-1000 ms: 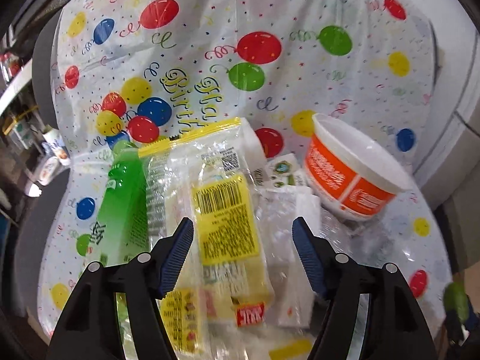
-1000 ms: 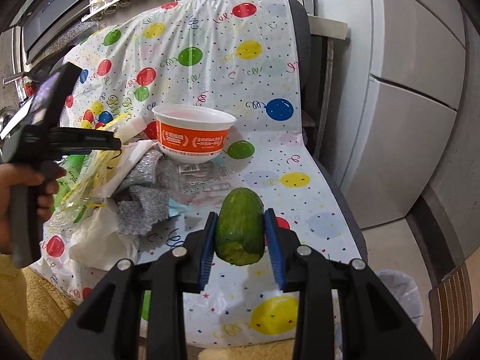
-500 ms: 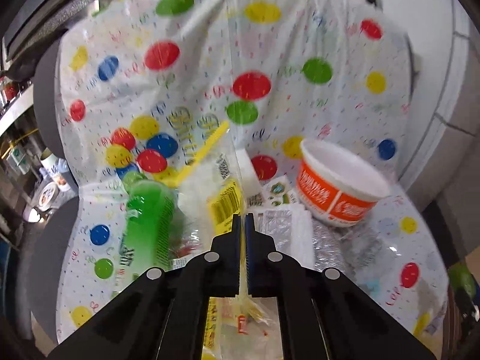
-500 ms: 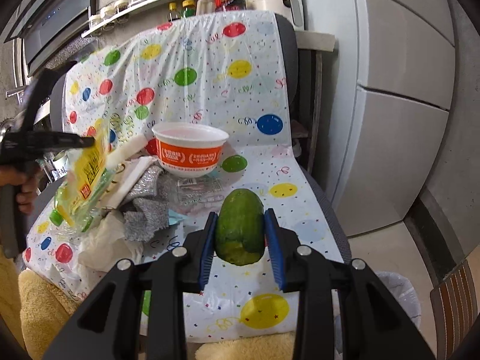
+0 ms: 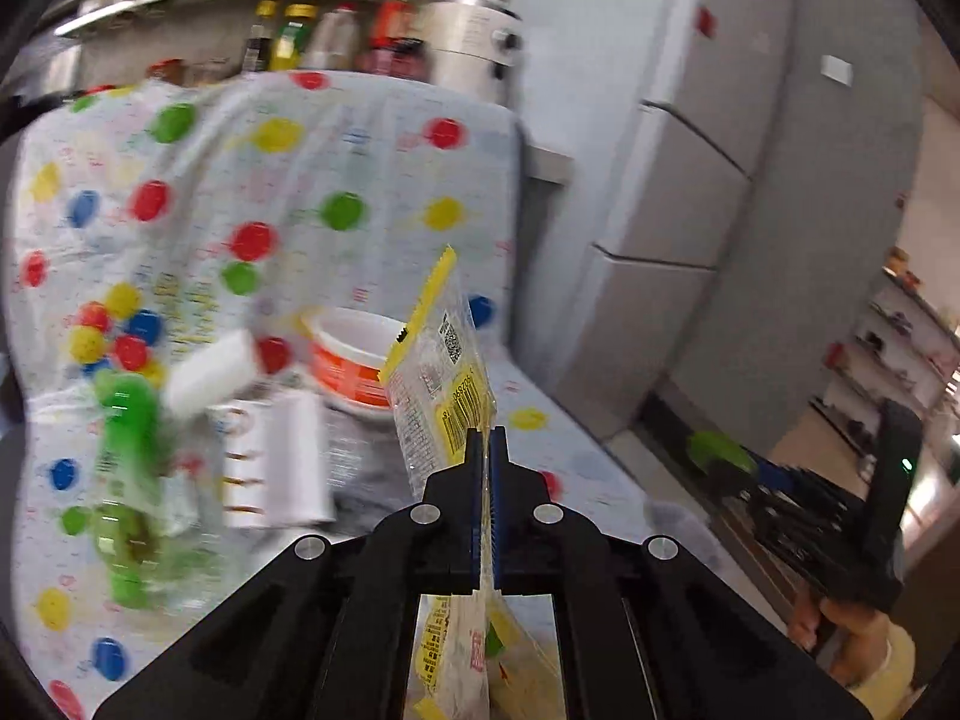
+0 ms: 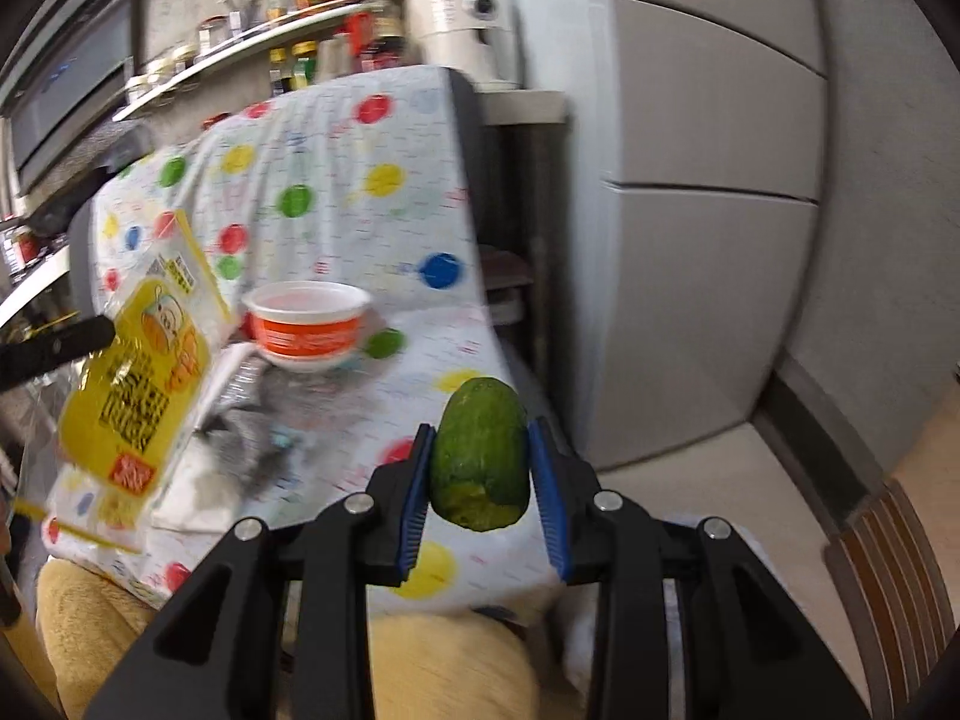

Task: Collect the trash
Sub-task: 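Carry the cucumber and yellow wrapper over the trash bin with both grippers, then open both grippers to drop the cucumber and wrapper into the bin, then grasp the orange paper bowl rim with the right gripper while the left gripper grasps the paper strip, then carry the paper bowl and paper strip over the trash bin with both grippers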

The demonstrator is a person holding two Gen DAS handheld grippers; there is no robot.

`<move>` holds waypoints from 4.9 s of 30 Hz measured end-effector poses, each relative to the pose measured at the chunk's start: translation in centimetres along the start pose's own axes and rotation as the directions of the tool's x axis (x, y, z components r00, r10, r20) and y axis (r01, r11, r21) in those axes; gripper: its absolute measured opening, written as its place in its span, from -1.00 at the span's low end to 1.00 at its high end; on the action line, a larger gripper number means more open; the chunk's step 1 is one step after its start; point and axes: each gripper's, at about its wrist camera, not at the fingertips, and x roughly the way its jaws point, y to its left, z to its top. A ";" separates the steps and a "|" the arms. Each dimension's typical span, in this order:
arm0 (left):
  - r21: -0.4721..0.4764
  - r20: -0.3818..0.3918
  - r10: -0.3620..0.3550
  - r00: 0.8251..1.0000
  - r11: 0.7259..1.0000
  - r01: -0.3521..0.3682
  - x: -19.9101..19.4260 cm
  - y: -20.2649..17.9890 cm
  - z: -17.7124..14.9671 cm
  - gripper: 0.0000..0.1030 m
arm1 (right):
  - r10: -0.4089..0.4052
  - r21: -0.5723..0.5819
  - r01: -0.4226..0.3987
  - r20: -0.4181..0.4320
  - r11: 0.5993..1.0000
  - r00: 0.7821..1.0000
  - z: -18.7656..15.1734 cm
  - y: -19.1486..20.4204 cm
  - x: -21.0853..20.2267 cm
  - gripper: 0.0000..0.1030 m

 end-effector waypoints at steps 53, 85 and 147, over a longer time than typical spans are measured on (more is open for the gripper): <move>0.078 -0.165 0.132 0.977 0.990 -0.121 6.3 -3.5 -7.3 0.29 | 0.079 -0.052 -0.078 0.025 0.996 0.997 -0.7 0.5 -1.8 0.14; -0.117 -0.205 0.581 0.787 0.784 -0.609 -1.7 17.9 -6.3 0.33 | 0.139 -0.083 -0.150 -0.127 0.985 0.982 11.6 12.9 20.4 0.07; -0.129 0.019 0.257 0.966 0.959 -0.253 -1.0 9.2 -1.2 -0.95 | 0.193 0.123 -0.192 0.008 0.974 0.981 7.1 4.8 4.6 -0.89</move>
